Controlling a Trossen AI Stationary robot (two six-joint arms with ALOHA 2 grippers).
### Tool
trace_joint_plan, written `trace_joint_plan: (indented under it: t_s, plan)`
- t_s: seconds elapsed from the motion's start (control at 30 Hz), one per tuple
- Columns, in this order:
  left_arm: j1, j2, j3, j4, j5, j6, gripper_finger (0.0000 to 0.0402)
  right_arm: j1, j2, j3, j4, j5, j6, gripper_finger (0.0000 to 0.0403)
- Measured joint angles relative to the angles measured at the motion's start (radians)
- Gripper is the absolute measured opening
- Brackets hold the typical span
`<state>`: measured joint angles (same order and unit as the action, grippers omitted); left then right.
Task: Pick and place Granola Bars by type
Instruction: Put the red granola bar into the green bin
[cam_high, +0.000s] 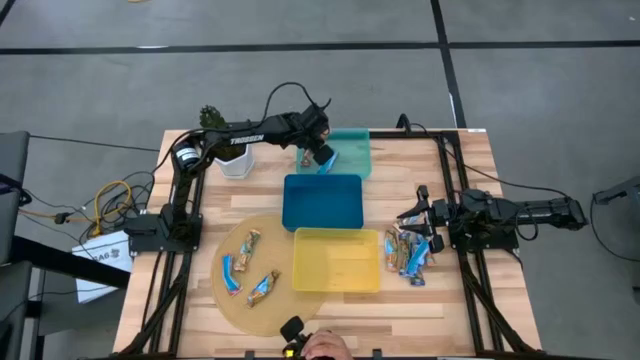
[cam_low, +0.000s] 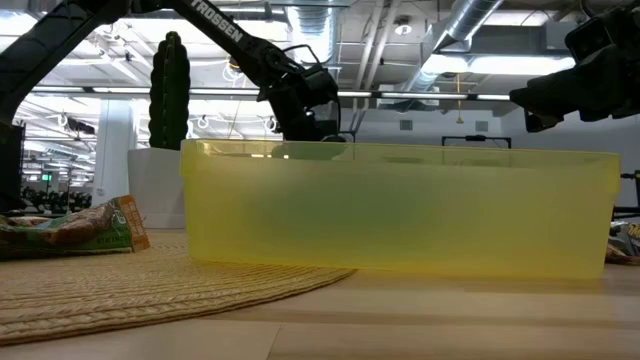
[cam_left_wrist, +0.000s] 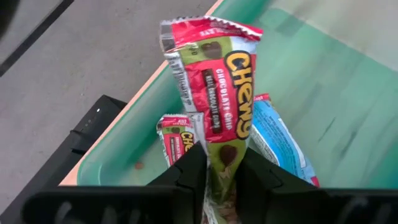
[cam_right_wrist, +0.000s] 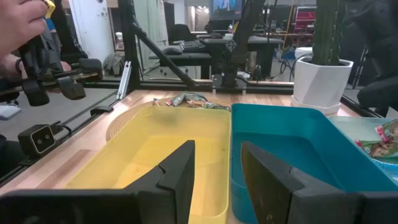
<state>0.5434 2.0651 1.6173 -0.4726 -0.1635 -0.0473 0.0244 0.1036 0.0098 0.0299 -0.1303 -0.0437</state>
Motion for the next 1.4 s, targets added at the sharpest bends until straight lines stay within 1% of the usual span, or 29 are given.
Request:
trace_joint_plan:
  t_s: [0.2, 0.37, 0.8, 1.13, 1.27, 1.4]
  plan:
    - [0.0, 0.0, 0.0, -0.017, -0.001, 0.001, 0.0108, 0.0, 0.0, 0.0, 0.0, 0.0, 0.0, 0.0124]
    - [0.0, -0.001, 0.0, -0.017, -0.001, -0.003, 0.0124, 0.0, 0.0, 0.0, 0.0, 0.0, 0.0, 0.0124]
    - [0.0, -0.001, 0.0, -0.03, 0.002, -0.018, 0.0126, 0.0, 0.0, 0.0, 0.0, 0.0, 0.0, 0.0124]
    - [-0.04, -0.002, -0.001, 0.015, 0.004, 0.001, 0.0126, 0.0, 0.0, 0.0, 0.0, 0.0, 0.0, 0.0124]
    - [-0.06, -0.015, -0.002, 0.023, 0.041, 0.031, 0.0126, 0.0, 0.0, 0.0, 0.0, 0.0, 0.0, 0.0124]
    - [-0.083, -0.057, -0.02, 0.025, 0.075, 0.042, 0.0126, 0.0, 0.0, 0.0, 0.0, 0.0, 0.0, 0.0124]
